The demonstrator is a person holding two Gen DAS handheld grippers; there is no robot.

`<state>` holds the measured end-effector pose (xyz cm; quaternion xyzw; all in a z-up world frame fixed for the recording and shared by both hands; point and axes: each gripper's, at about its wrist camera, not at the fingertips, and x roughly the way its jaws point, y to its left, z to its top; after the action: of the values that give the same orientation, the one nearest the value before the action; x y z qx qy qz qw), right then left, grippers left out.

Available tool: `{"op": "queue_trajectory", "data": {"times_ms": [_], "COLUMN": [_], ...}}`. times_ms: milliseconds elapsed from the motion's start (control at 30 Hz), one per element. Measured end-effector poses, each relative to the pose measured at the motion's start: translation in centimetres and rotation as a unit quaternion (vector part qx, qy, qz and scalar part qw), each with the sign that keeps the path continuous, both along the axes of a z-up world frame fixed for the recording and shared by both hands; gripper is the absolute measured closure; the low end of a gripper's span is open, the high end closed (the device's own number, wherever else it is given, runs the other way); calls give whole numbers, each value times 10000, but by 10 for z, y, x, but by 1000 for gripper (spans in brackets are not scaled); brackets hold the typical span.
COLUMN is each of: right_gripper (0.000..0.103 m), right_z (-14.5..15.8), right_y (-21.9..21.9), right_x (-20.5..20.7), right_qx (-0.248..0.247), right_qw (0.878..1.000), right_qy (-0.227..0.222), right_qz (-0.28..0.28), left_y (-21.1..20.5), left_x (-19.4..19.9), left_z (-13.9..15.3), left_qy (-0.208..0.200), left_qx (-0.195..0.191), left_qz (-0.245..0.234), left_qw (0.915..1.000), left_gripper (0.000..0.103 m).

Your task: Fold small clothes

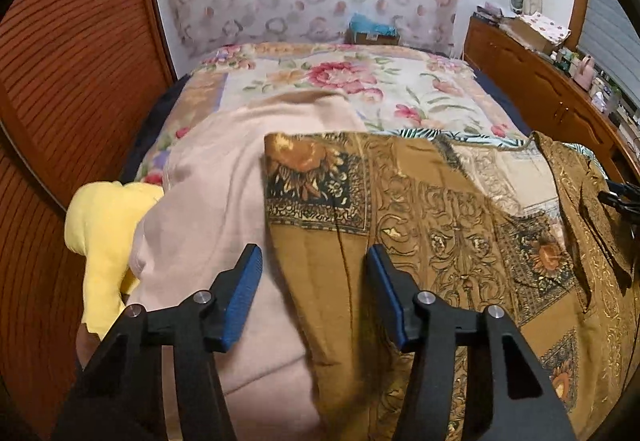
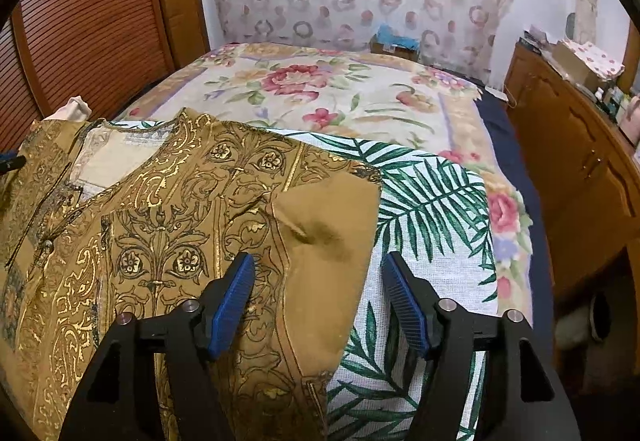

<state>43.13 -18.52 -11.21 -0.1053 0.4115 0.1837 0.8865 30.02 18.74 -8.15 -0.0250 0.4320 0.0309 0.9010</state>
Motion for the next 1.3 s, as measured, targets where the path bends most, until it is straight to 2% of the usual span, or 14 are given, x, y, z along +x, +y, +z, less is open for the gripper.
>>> {"op": "queue_trajectory", "data": {"times_ms": [133,167,200,233,333,500,567,767,833,867,933,1000,1100,1300], "right_gripper": [33,33,33,34,49,66,80,84,84,85,97,98,99,99], "right_z": [1,1,1,1,2,7,8,9,8,8,8,11,27,91], "right_y": [3,3,3,4,5,11,12,12,11,10,12,15,15,7], "right_x": [-1,-1,-1,-1,-2,4,4,3,2,2,0,-3,-13,-67], "right_qx": [-61,-47,-39,-45,-45,-120,-113,-128,-81,-66,-108,-148,-67,465], "right_qw": [10000,10000,10000,10000,9999,9994,9991,9991,9992,9993,9991,9992,9992,9933], "right_qy": [-17,-12,-9,-11,19,184,223,183,174,166,144,75,-199,-1001], "right_qz": [-3,-4,-6,-7,140,282,346,367,344,340,375,377,338,347], "left_y": [-1,-2,-4,-6,-11,-11,-13,-19,-19,-19,-19,-21,-30,-47], "left_x": [0,-1,-4,-4,-5,-3,-4,-4,0,1,-1,-8,-23,-74], "left_z": [-2,0,2,4,7,17,23,25,20,20,24,34,57,111], "left_qy": [28,-23,-118,-152,-138,-291,-429,-451,-319,-309,-364,-533,-859,-1514], "left_qx": [15,30,40,81,230,145,165,160,320,357,293,286,279,241], "left_qz": [-43,-88,-152,-179,-276,-303,-320,-479,-387,-322,-340,-340,-389,-603], "left_qw": [10000,10000,9998,9997,9993,9990,9984,9977,9982,9984,9983,9976,9952,9863], "left_gripper": [48,53,66,71,73,77,78,78,96,96,99,99,100,100]}}
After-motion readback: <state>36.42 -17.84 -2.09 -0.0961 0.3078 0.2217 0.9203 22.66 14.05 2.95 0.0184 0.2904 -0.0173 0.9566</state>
